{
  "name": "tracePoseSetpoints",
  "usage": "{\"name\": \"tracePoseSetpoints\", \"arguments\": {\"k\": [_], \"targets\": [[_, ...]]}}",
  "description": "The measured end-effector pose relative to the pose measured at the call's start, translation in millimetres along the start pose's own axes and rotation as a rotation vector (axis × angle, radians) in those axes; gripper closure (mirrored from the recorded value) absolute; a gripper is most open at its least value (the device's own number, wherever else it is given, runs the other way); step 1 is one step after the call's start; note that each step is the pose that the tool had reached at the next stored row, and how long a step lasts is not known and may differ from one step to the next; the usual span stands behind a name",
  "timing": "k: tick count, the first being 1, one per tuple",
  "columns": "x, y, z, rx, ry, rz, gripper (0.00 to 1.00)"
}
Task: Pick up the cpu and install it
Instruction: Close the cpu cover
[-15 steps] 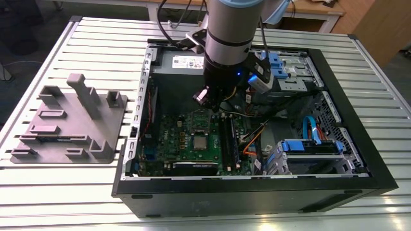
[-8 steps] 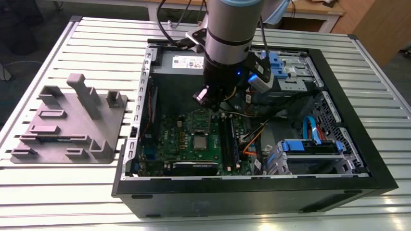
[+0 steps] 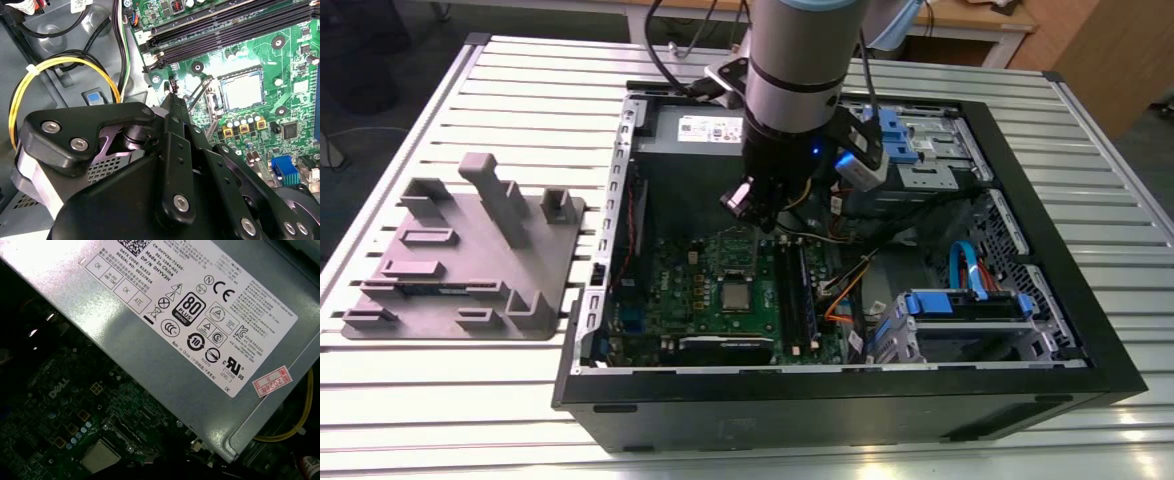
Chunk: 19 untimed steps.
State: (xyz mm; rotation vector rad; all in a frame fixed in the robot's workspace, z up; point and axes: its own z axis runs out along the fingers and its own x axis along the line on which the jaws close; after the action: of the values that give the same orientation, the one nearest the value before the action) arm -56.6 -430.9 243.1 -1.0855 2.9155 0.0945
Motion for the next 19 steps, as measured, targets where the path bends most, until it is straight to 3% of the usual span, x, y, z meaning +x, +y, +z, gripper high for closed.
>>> {"name": "tracePoseSetpoints", "arguments": {"k": [19], "targets": [[2.9, 0.0, -3.1, 0.0045, -0.0066, -0.003, 0.9]]}}
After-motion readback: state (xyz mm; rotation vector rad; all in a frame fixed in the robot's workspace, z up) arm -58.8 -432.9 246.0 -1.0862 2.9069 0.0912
